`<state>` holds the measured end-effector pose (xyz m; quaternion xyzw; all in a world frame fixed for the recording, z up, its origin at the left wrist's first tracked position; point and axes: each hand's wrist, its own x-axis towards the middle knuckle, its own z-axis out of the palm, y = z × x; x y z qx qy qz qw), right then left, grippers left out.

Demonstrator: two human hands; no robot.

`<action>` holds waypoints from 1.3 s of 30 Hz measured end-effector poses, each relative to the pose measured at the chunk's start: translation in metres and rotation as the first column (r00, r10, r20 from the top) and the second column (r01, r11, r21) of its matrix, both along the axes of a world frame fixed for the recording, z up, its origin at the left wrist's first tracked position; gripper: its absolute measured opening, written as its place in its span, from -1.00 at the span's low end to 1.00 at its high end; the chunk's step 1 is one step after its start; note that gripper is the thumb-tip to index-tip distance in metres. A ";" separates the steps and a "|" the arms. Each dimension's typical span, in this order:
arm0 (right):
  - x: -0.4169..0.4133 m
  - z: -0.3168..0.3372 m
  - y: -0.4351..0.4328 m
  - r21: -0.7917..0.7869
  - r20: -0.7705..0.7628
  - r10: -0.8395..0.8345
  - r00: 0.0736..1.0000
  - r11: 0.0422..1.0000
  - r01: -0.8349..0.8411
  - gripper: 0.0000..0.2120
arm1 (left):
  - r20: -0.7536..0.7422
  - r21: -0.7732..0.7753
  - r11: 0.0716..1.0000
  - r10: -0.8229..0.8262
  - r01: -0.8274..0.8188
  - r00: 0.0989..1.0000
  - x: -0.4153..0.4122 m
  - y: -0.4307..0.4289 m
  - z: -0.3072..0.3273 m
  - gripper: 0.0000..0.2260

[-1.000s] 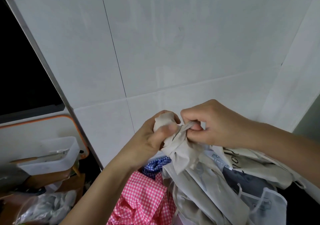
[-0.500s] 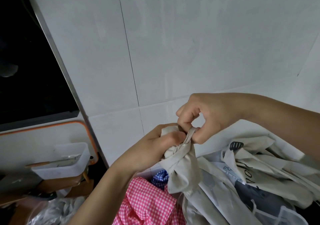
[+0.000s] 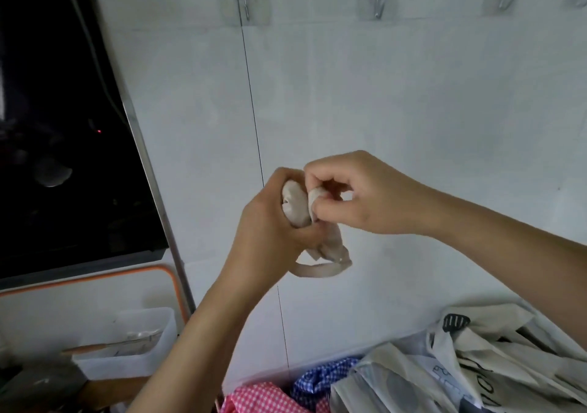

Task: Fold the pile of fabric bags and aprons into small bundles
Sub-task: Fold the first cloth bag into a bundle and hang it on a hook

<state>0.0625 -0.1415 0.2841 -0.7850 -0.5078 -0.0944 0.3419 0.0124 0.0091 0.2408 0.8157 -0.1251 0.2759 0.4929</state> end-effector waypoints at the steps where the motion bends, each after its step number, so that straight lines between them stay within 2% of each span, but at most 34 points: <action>1: 0.001 0.002 0.002 0.111 -0.066 0.022 0.998 0.994 -0.014 -0.88 | 0.048 -0.027 0.999 0.019 -0.018 0.999 0.001 0.000 0.006 -0.71; 4: 0.008 0.015 0.007 0.347 -0.285 0.164 0.944 0.936 -0.057 -0.92 | 0.155 -0.125 0.989 0.103 -0.084 0.982 0.006 -0.004 0.016 -0.66; 6: 0.016 0.027 0.007 0.386 -0.333 0.207 0.920 0.920 -0.067 -0.92 | 0.179 -0.152 0.983 0.125 -0.098 0.976 0.008 -0.008 0.020 -0.57; 9: 0.029 0.050 0.008 0.293 -0.216 0.105 0.971 0.955 -0.038 -0.96 | 0.142 -0.211 0.976 0.076 -0.044 0.987 0.019 -0.001 0.034 -0.51; 13: 0.038 0.086 0.010 0.208 -0.049 -0.032 0.998 0.977 0.041 -0.95 | 0.088 -0.275 0.948 -0.142 0.161 0.986 0.042 0.015 0.049 -0.48; 19: 0.040 0.103 0.024 0.237 0.024 -0.097 0.995 0.967 0.089 -0.91 | 0.133 -0.456 0.866 -0.163 0.206 0.978 0.051 0.022 0.065 -0.49; 21: 0.040 0.103 0.020 0.282 0.046 -0.120 0.992 0.954 0.103 -0.89 | 0.141 -0.527 0.827 -0.141 0.195 0.980 0.050 0.027 0.067 -0.56; 23: 0.037 0.097 0.013 0.319 0.070 -0.140 0.988 0.941 0.111 -0.86 | 0.165 -0.563 0.805 -0.113 0.188 0.980 0.049 0.034 0.067 -0.73; 26: 0.030 0.075 0.004 0.283 0.097 -0.171 0.980 0.949 0.137 -0.88 | 0.195 -0.586 0.784 -0.108 0.204 0.975 0.046 0.038 0.066 -0.92; 29: 0.025 0.052 -0.001 0.233 0.019 -0.212 0.977 0.951 0.202 -0.62 | 0.202 -0.634 0.738 -0.128 0.229 0.971 0.043 0.034 0.062 -0.92; 30: 0.022 0.045 -0.003 0.188 0.045 -0.220 0.974 0.960 0.208 -0.52 | 0.199 -0.651 0.717 -0.156 0.249 0.968 0.042 0.032 0.060 -0.94; 32: 0.017 0.031 -0.006 0.039 0.287 -0.213 0.934 0.977 0.211 -0.44 | 0.176 -0.683 0.679 -0.205 0.269 0.963 0.042 0.029 0.058 -0.89; 34: 0.018 0.017 -0.007 -0.054 0.573 -0.163 0.803 0.971 0.235 -0.54 | 0.151 -0.706 0.653 -0.238 0.273 0.959 0.042 0.026 0.054 -0.81; 35: 0.018 0.012 -0.008 -0.056 0.656 -0.144 0.741 0.970 0.238 -0.66 | 0.143 -0.712 0.647 -0.249 0.274 0.958 0.042 0.025 0.053 -0.80; 36: 0.017 0.007 -0.011 -0.039 0.691 -0.134 0.710 0.974 0.222 -0.78 | 0.133 -0.716 0.643 -0.258 0.272 0.957 0.042 0.024 0.050 -0.80; 37: 0.016 0.005 -0.013 -0.020 0.696 -0.124 0.707 0.981 0.192 -0.81 | 0.130 -0.723 0.633 -0.268 0.276 0.955 0.043 0.025 0.050 -0.81; 39: 0.009 0.000 -0.020 0.023 0.626 -0.090 0.775 0.995 0.097 -0.73 | 0.140 -0.761 0.566 -0.334 0.318 0.932 0.042 0.025 0.049 -0.80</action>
